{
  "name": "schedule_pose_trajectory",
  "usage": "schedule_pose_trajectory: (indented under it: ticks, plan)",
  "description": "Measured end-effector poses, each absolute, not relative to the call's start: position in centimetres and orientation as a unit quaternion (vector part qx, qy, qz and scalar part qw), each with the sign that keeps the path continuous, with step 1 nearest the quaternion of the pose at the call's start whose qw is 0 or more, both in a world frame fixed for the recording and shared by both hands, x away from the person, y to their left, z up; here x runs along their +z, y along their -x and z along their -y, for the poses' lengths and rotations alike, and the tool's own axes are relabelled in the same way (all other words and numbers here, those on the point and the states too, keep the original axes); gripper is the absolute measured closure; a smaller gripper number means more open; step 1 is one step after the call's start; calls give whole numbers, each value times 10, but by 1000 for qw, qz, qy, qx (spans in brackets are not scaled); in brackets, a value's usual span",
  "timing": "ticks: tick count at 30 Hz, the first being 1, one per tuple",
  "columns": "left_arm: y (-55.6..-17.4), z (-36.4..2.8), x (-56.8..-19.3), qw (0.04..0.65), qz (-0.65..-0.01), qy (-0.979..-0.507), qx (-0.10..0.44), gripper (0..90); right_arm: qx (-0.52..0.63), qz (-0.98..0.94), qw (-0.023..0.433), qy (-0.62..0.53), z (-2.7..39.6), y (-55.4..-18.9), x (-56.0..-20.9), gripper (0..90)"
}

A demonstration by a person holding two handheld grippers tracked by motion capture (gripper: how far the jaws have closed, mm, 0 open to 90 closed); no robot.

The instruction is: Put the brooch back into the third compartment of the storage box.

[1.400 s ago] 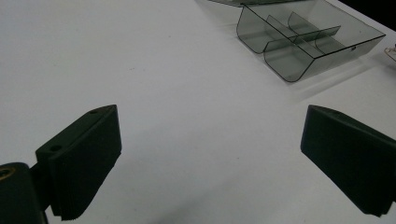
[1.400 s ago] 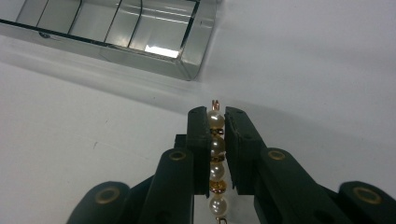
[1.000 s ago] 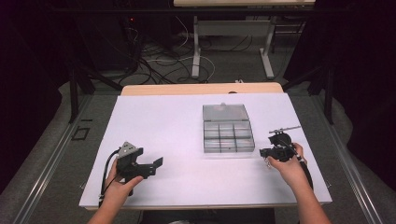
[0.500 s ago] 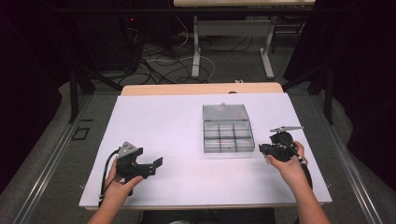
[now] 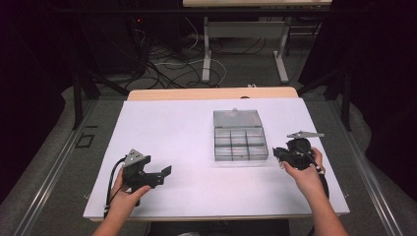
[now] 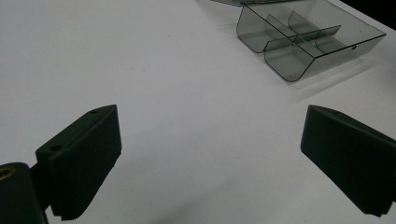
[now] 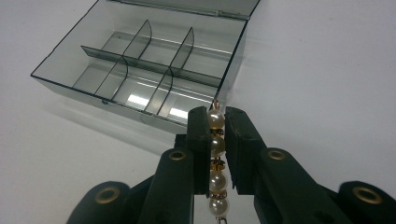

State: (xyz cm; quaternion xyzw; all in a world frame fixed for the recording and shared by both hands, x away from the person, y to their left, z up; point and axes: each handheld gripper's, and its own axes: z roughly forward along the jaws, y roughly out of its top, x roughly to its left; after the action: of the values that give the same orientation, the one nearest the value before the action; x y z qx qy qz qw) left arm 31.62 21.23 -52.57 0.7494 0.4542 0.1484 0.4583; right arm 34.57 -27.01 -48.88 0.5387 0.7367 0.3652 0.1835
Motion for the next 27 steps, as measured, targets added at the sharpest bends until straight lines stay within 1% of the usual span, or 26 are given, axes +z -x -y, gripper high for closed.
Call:
schedule_pose_trajectory:
  ticks: [27]
  plan:
    - [-316, -212, -525, 459, -454, -749, 152, 53, 408, -719, 221, -518, 264, -341, -478, 808]
